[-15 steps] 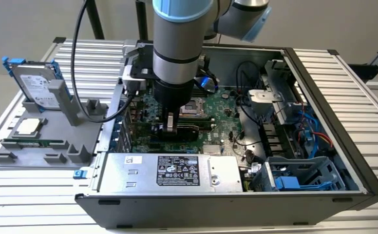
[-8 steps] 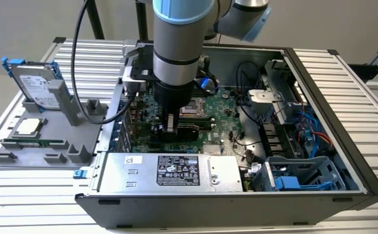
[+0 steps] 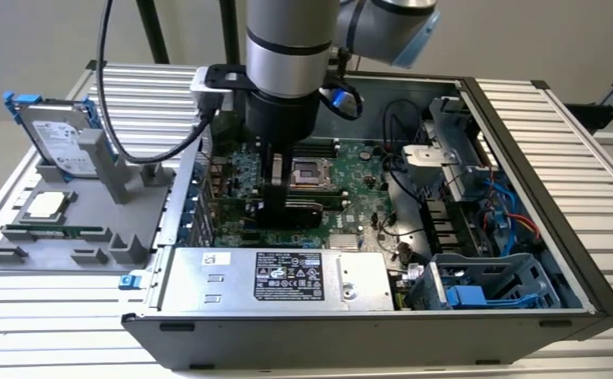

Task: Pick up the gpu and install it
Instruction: 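Press down on the gpu until it lock into place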

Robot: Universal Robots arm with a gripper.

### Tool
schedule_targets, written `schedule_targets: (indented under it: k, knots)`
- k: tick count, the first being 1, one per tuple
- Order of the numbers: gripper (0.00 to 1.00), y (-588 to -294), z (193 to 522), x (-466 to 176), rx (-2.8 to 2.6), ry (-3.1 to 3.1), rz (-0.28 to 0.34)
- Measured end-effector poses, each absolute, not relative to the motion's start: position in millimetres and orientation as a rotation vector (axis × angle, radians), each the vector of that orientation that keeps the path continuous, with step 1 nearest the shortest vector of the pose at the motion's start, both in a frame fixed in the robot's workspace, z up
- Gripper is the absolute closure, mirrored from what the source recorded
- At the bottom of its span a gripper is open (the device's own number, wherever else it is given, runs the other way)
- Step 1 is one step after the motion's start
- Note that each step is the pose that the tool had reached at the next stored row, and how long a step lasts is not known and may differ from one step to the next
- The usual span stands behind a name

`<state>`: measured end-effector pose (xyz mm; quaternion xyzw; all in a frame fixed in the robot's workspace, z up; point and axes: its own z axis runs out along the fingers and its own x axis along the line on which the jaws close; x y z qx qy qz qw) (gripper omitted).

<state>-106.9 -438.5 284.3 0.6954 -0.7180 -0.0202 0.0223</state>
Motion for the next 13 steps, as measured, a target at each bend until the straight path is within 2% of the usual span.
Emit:
schedule_targets:
  k: [2,3,13]
  knots:
    - [0.0,-438.5,291.0,-107.0,2.154,-2.224,-0.062]
    - [1.0,-438.4,290.8,-107.0,2.154,-2.224,-0.062]
    - [1.0,-438.5,290.9,-107.0,2.153,-2.223,-0.06]
